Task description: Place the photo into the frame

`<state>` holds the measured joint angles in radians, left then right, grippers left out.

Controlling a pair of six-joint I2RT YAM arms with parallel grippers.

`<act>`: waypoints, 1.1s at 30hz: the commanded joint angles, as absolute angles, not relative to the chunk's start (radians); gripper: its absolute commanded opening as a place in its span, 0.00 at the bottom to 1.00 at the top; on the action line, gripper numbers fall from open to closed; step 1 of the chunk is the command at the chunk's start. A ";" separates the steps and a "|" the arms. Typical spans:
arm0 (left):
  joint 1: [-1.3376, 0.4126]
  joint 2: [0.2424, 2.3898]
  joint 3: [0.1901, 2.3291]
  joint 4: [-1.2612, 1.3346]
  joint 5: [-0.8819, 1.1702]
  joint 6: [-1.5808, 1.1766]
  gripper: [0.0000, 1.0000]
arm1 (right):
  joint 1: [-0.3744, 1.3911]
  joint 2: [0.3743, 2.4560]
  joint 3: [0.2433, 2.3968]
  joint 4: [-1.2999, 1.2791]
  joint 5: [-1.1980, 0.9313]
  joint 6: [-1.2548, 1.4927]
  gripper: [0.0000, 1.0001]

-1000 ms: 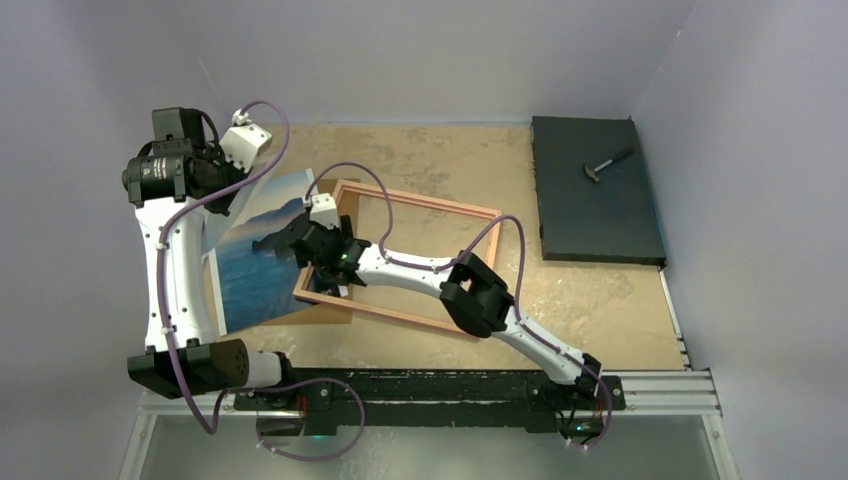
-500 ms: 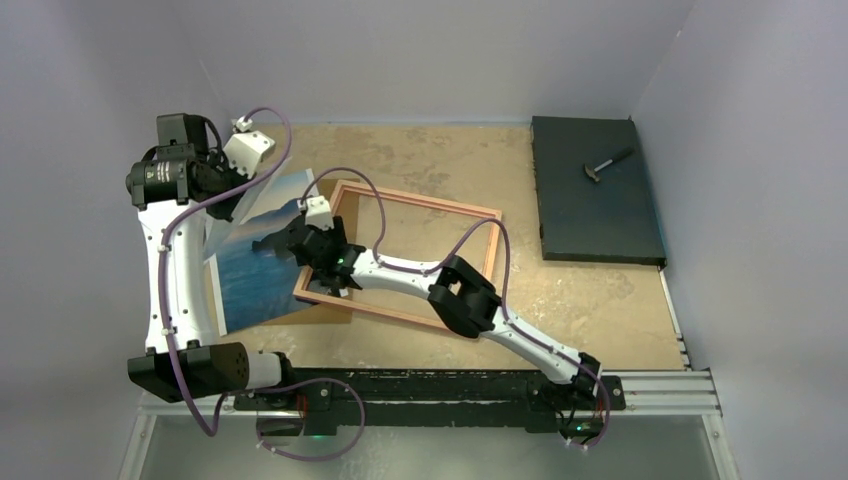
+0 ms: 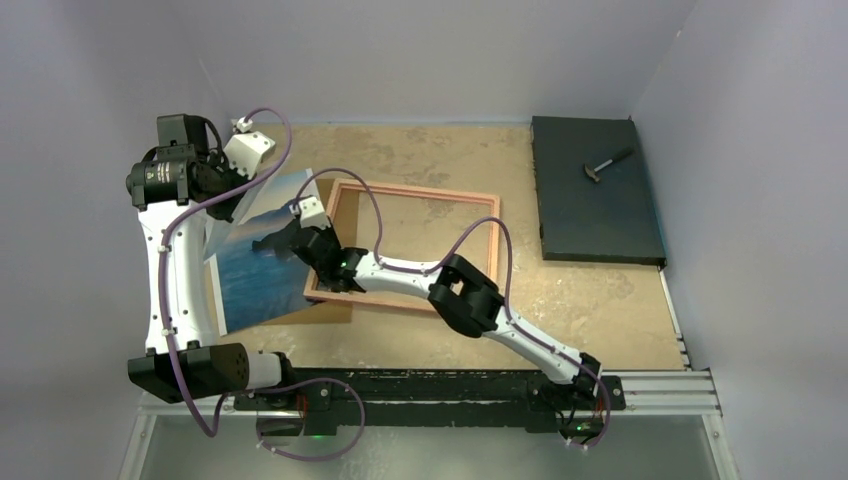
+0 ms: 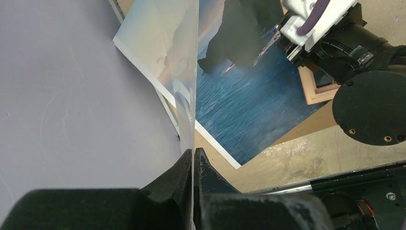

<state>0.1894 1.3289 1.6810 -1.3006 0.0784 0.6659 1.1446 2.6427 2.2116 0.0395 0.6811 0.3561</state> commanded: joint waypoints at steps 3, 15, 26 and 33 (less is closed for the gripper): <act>0.196 1.294 1.687 -1.283 0.092 0.666 0.00 | 1.138 2.583 2.216 -0.054 0.534 0.209 0.36; 0.196 1.288 1.704 -1.289 0.091 0.674 0.00 | 1.150 2.350 1.858 0.041 0.432 0.195 0.10; 0.197 1.289 1.703 -1.282 0.097 0.671 0.00 | 1.176 1.992 1.329 0.140 0.244 0.032 0.02; 0.195 1.293 1.707 -1.287 0.101 0.669 0.00 | 1.175 1.821 1.117 0.089 0.154 -0.030 0.01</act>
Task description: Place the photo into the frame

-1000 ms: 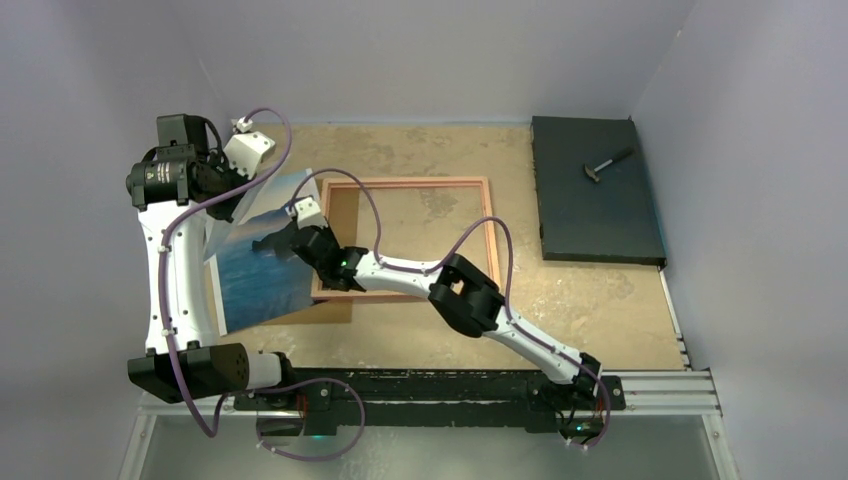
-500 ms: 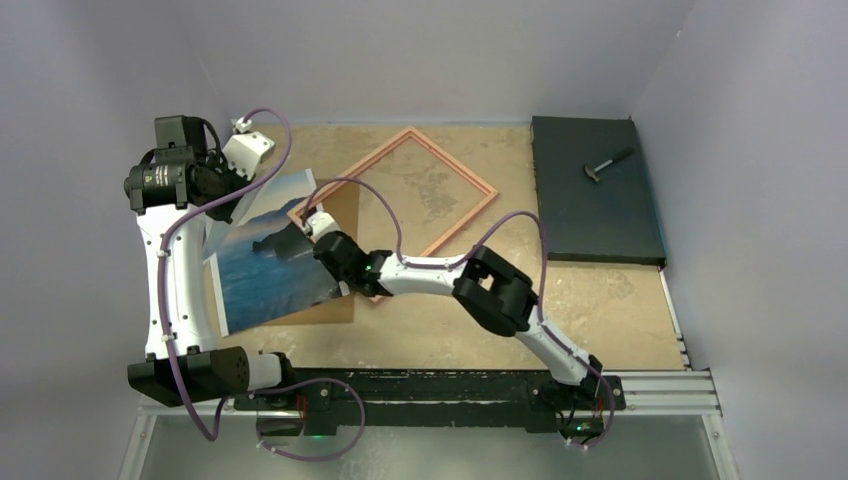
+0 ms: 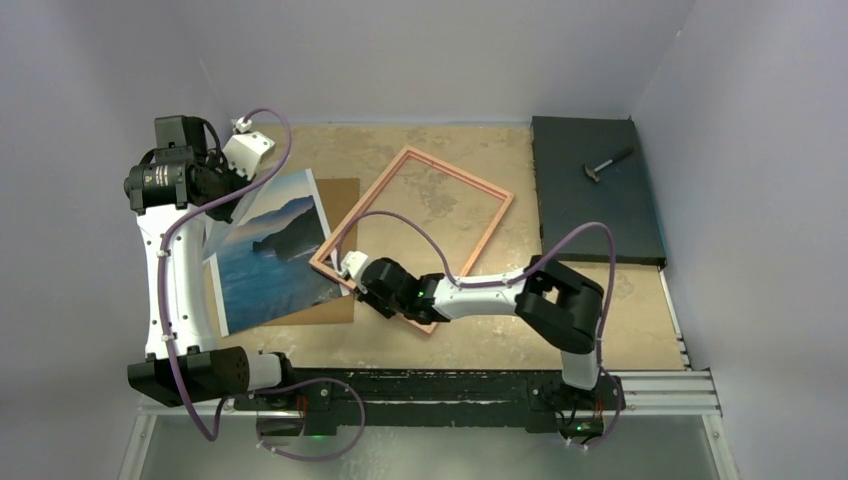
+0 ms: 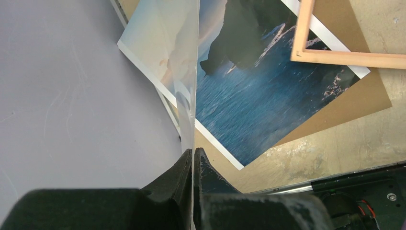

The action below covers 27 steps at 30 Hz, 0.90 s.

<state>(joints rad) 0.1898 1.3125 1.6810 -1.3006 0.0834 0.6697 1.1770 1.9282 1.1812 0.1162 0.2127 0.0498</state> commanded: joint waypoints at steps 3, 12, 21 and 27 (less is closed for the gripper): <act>0.196 1.295 1.714 -1.289 0.101 0.669 0.00 | 1.176 1.764 1.075 0.009 0.125 -0.061 0.07; 0.198 1.308 1.746 -1.304 0.110 0.667 0.00 | 1.165 1.663 1.078 -0.109 0.177 0.081 0.73; 0.196 1.305 1.734 -1.305 0.108 0.667 0.00 | 1.000 1.941 1.451 -0.178 0.404 0.566 0.87; 0.196 1.302 1.733 -1.313 0.121 0.658 0.00 | 0.944 2.172 1.778 -0.218 0.433 0.747 0.88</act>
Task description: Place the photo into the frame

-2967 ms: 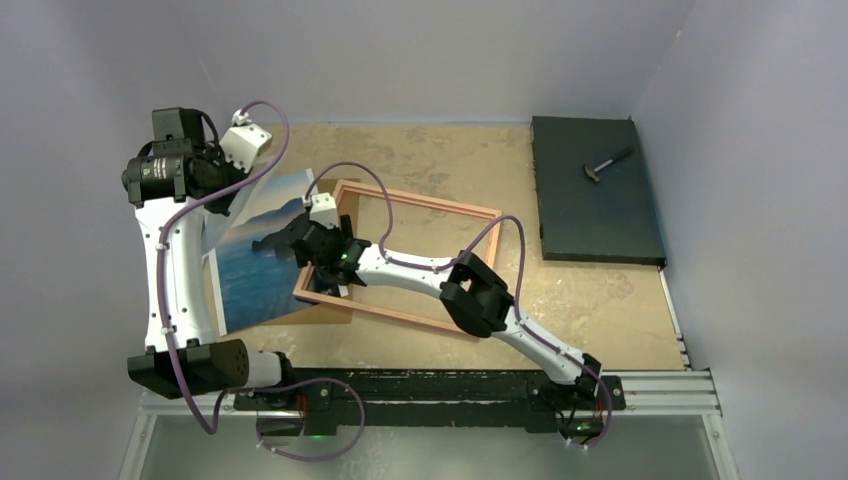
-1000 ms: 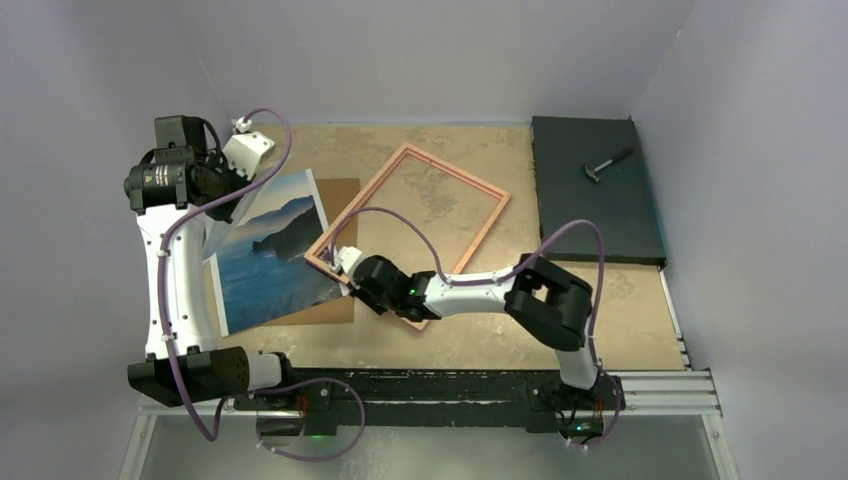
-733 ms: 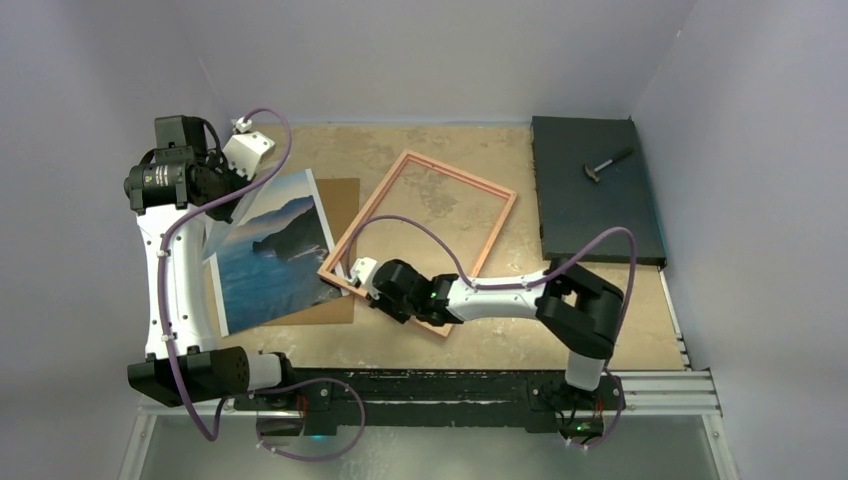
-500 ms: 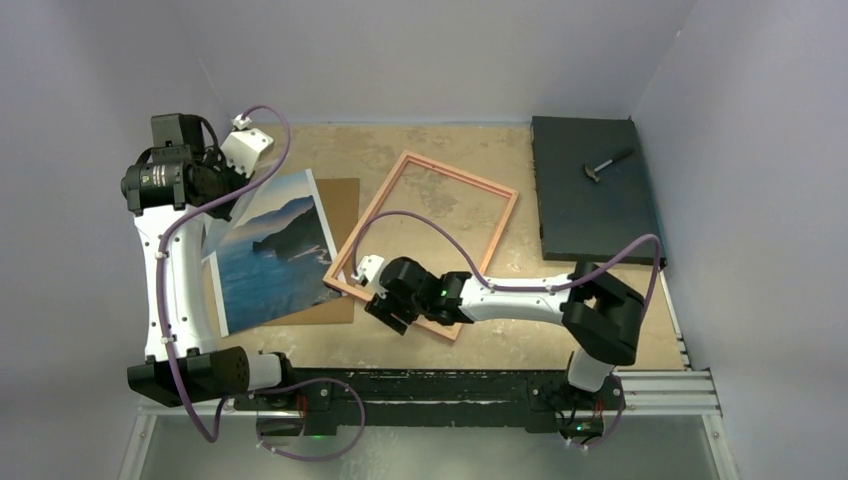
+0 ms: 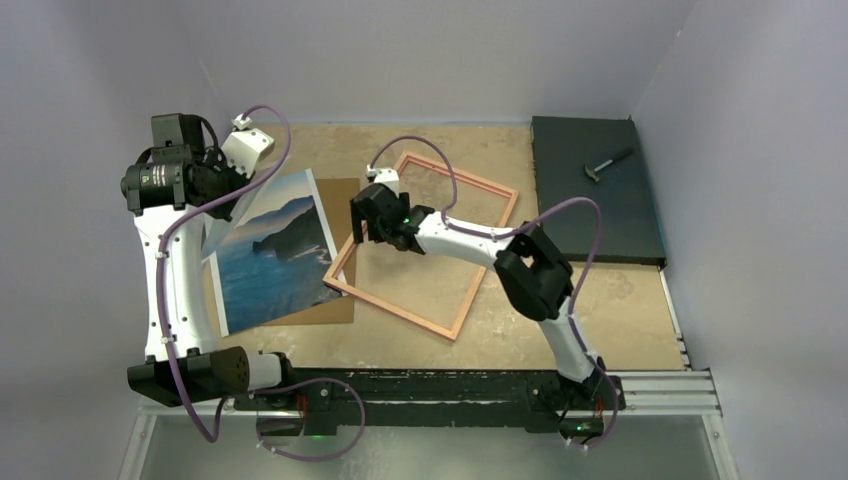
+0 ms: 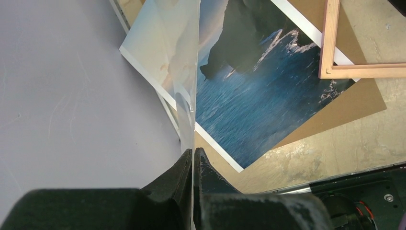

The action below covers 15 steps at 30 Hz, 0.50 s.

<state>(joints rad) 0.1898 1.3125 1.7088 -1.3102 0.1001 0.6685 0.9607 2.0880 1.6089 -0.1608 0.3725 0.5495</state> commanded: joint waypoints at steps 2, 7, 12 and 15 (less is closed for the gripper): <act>0.195 1.302 1.735 -1.316 0.120 0.660 0.00 | 0.935 2.238 1.862 -0.246 0.461 0.774 0.88; 0.196 1.299 1.739 -1.317 0.120 0.663 0.00 | 0.922 2.360 2.005 -0.270 0.461 0.802 0.88; 0.197 1.303 1.736 -1.316 0.127 0.658 0.00 | 0.921 2.446 2.100 -0.268 0.461 0.756 0.82; 0.196 1.302 1.734 -1.313 0.127 0.660 0.00 | 0.922 2.471 2.121 -0.276 0.477 0.728 0.75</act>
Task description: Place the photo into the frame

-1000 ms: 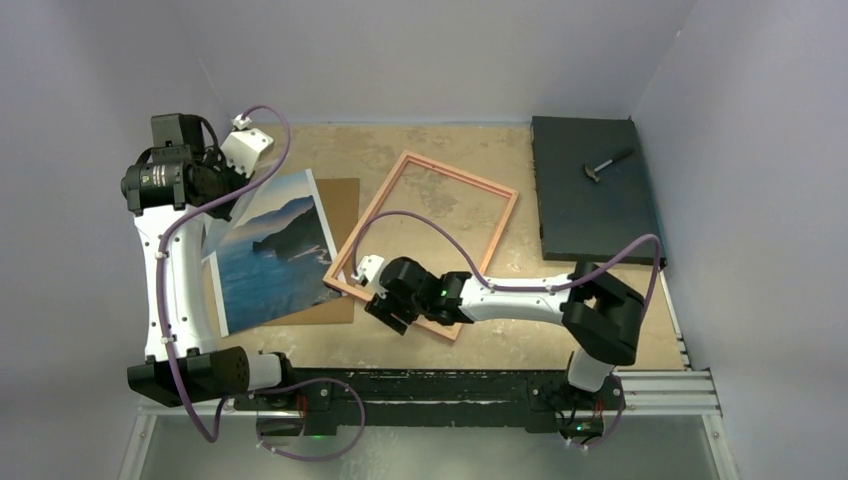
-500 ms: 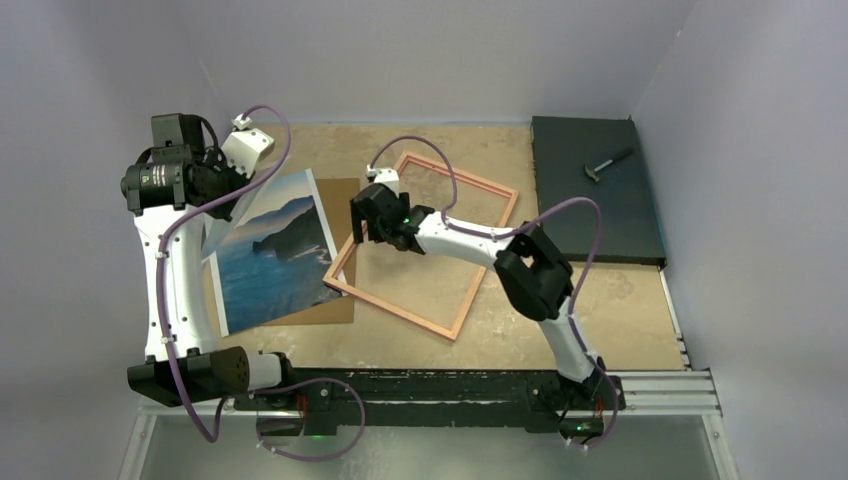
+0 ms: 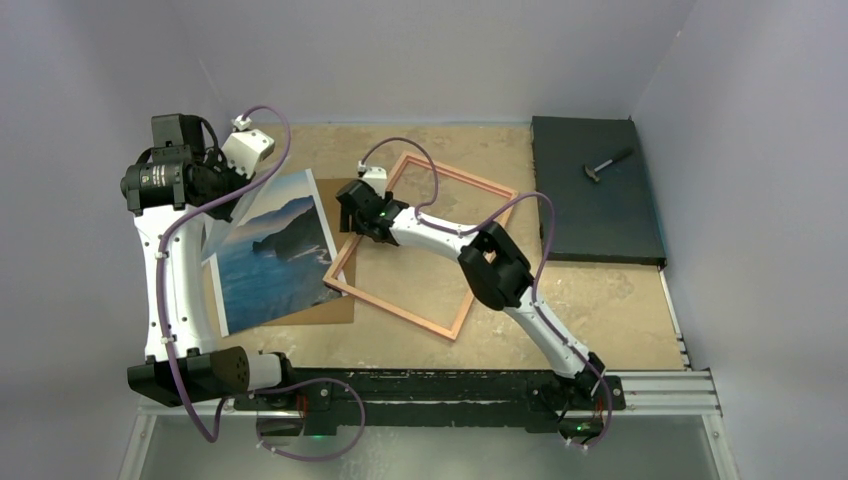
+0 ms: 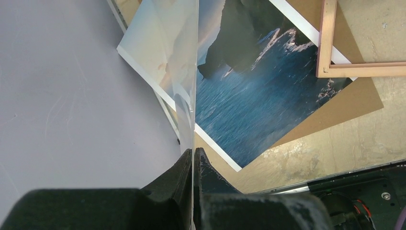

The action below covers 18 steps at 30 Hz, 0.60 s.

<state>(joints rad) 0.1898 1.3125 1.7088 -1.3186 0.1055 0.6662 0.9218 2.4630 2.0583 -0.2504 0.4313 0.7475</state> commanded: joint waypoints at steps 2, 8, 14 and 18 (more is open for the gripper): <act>0.196 1.302 1.731 -1.309 0.130 0.659 0.00 | 0.921 2.464 2.101 -0.266 0.481 0.707 0.68; 0.196 1.302 1.721 -1.307 0.140 0.656 0.00 | 0.921 2.390 1.944 -0.205 0.464 0.655 0.37; 0.196 1.304 1.732 -1.312 0.149 0.656 0.00 | 0.928 2.270 1.722 -0.097 0.453 0.630 0.29; 0.197 1.310 1.742 -1.319 0.152 0.654 0.00 | 0.933 2.226 1.642 -0.052 0.426 0.614 0.30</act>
